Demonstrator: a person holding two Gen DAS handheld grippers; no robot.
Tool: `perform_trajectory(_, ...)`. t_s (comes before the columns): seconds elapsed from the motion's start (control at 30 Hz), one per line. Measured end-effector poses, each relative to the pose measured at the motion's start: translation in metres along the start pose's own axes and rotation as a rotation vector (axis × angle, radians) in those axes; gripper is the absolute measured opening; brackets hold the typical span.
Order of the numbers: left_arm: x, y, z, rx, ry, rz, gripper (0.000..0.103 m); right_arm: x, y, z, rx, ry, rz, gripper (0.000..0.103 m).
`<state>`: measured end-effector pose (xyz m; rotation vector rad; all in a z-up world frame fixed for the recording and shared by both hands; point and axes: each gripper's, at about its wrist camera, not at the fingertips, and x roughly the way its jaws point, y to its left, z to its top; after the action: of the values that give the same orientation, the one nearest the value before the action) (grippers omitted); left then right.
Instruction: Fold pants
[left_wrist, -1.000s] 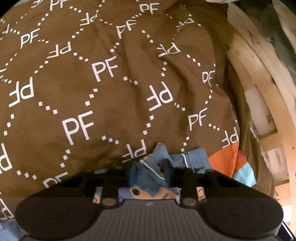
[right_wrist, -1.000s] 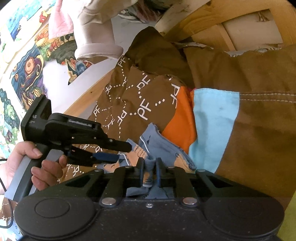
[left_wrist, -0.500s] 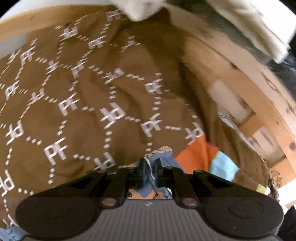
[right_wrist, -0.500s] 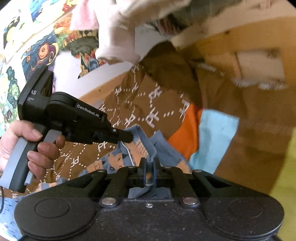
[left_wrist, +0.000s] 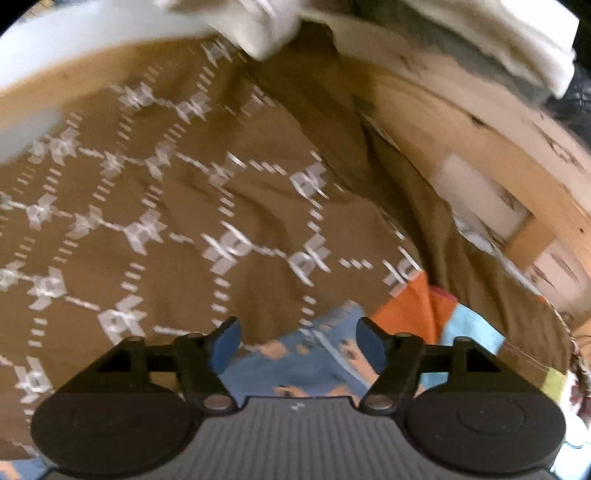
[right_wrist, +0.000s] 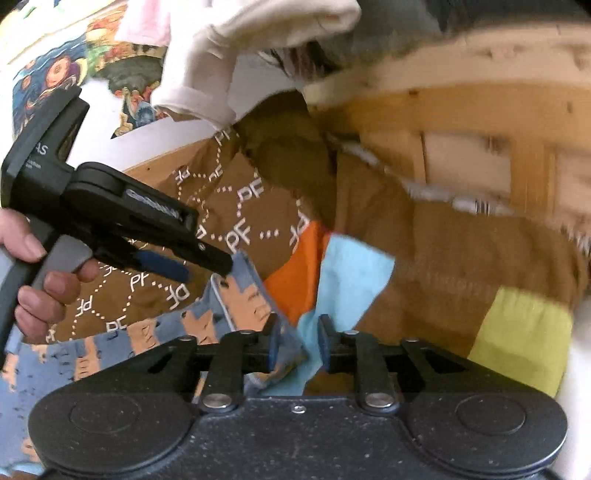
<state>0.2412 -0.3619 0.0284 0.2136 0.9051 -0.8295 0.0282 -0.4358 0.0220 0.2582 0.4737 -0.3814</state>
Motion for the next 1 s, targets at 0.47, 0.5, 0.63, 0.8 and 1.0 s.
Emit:
perform_trajectory(0.47, -0.131, 0.084, -0.168, -0.15, -0.104, 0.427, 0.089, 0.002, 0.059, -0.011, -0.372, -0.035, 0.097, 0.079)
perform_trajectory(0.5, -0.139, 0.088, -0.181, -0.171, -0.094, 0.426, 0.089, 0.001, 0.062, -0.012, -0.381, -0.029, 0.114, 0.08)
perform_trajectory(0.63, -0.153, 0.088, -0.205, -0.142, -0.051, 0.411, 0.089, -0.006, 0.074, -0.015, -0.384, -0.001, 0.231, 0.081)
perform_trajectory(0.8, -0.142, 0.088, -0.21, -0.063, 0.02, 0.428, 0.089, -0.01, 0.095, -0.027, -0.448, 0.076, 0.423, 0.079)
perform_trajectory(1.0, -0.139, 0.097, -0.214, -0.093, 0.025, 0.384, 0.093, -0.016, 0.127, -0.052, -0.619, 0.145, 0.533, 0.052)
